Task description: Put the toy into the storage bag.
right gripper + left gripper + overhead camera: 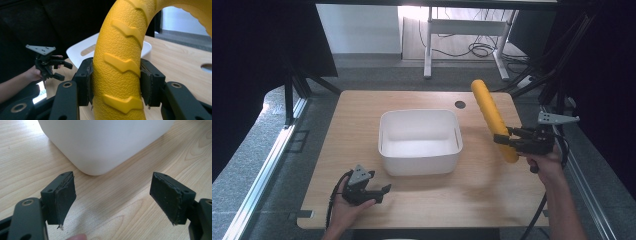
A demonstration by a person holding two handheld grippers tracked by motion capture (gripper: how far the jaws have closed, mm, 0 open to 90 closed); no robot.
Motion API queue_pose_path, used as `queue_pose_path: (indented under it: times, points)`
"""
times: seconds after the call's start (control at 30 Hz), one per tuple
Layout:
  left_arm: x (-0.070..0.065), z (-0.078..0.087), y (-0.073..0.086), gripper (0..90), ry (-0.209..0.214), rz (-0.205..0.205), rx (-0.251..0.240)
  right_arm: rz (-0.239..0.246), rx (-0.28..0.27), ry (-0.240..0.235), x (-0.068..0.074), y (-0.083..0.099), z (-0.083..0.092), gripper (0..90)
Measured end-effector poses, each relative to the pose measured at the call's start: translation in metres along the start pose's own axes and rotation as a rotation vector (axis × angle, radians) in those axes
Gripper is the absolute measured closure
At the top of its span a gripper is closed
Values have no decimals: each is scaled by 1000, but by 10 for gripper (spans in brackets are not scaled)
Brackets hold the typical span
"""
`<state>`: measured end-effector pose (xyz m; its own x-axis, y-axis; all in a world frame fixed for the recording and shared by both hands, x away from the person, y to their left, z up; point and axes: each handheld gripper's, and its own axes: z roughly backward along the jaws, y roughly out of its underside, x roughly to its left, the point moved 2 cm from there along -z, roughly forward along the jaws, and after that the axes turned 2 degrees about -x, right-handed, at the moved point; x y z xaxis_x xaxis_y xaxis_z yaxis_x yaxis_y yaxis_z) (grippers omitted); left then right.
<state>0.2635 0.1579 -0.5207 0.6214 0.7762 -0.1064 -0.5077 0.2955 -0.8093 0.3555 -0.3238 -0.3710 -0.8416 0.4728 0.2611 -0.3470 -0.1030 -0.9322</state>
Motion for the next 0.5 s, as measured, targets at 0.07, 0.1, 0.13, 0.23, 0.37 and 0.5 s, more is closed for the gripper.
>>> queue_pose_path:
  times: [0.07,0.1,0.13,0.23,0.37,0.5]
  points:
    - [0,-1,0,206,1,2,-3,10,-10,-7,6,-5,0,512]
    - [-1,-1,0,206,2,2,0,22,-17,-15,12,-10,1,512]
    - [-1,-1,0,206,2,2,0,22,-17,-15,12,-10,1,512]
    - [-1,-1,0,206,3,4,-2,38,-35,-39,20,-18,0,512]
    - [-1,-1,0,206,2,5,-1,63,-46,-70,31,-29,-4,512]
    - [-1,-1,0,206,2,6,-2,72,-56,-91,36,-39,-9,512]
